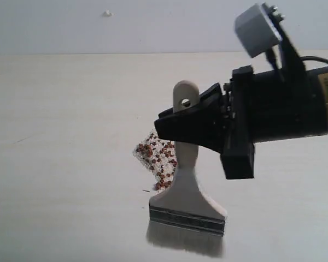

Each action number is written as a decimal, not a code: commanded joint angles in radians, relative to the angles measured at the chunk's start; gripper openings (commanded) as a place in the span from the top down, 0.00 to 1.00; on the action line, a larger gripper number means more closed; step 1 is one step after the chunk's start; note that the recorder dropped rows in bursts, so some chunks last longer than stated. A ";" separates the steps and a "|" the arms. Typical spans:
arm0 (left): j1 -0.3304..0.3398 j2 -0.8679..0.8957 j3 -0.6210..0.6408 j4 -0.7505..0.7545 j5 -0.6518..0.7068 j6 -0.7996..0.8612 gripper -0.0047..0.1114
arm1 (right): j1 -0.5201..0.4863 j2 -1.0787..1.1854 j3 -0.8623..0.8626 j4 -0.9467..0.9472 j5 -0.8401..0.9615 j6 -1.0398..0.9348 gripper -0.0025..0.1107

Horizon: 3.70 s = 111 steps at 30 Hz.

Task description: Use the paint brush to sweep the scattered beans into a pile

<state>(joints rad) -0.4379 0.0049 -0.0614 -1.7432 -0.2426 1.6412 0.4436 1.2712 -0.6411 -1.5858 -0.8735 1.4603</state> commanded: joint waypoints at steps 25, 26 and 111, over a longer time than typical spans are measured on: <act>0.002 -0.005 0.006 -0.001 0.010 0.003 0.96 | -0.295 0.010 0.282 0.236 -0.324 -0.515 0.98; 0.002 -0.005 0.006 -0.001 0.010 0.003 0.96 | -0.295 0.048 0.264 0.220 -0.333 -0.517 0.98; 0.002 -0.005 0.006 -0.001 0.010 0.003 0.96 | -0.049 0.579 -0.208 0.565 -0.022 -0.463 0.98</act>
<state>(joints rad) -0.4379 0.0049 -0.0614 -1.7432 -0.2407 1.6438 0.3933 1.8616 -0.8384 -1.0301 -0.9161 0.9957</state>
